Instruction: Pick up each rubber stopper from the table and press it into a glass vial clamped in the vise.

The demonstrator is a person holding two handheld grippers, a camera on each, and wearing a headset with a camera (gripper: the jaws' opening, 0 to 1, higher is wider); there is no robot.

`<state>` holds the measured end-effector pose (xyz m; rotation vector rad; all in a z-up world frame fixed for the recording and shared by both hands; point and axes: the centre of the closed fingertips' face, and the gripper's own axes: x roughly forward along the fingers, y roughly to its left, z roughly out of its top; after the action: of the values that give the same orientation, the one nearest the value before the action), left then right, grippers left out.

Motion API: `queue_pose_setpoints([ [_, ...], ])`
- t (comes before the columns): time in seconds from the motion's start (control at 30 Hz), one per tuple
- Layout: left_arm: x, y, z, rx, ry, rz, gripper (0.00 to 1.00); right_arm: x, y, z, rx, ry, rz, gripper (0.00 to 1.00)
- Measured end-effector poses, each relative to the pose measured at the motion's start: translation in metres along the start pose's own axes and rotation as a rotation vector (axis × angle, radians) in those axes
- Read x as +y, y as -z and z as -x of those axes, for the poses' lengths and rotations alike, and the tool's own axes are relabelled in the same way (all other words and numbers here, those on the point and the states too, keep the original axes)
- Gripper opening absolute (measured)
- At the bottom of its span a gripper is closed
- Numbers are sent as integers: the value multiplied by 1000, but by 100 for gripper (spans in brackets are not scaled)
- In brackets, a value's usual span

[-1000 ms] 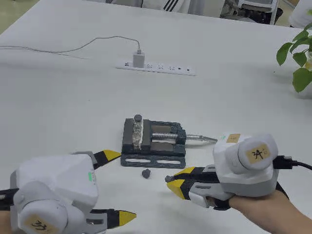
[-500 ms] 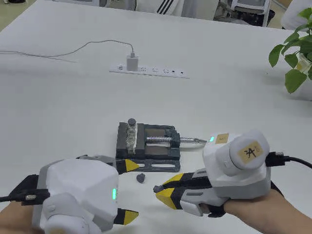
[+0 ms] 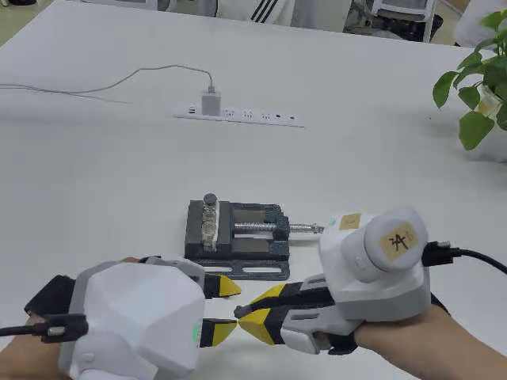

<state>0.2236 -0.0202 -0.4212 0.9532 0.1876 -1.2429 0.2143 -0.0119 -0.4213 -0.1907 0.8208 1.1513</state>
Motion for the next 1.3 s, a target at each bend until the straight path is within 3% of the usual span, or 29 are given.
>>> queue_pose_setpoints([
  [0.47,-5,-3,1,-11,10,-36,6,0,-1,-1,-8,-9,-14,7],
  [0.83,-8,-1,0,-8,18,1,5,2,1,-2,1,-20,9,7],
  [1.03,-8,0,1,-21,15,85,5,3,1,-2,-2,-18,32,8],
  [1.3,-13,6,2,-60,31,298,5,5,-3,2,-9,-14,181,16],
])
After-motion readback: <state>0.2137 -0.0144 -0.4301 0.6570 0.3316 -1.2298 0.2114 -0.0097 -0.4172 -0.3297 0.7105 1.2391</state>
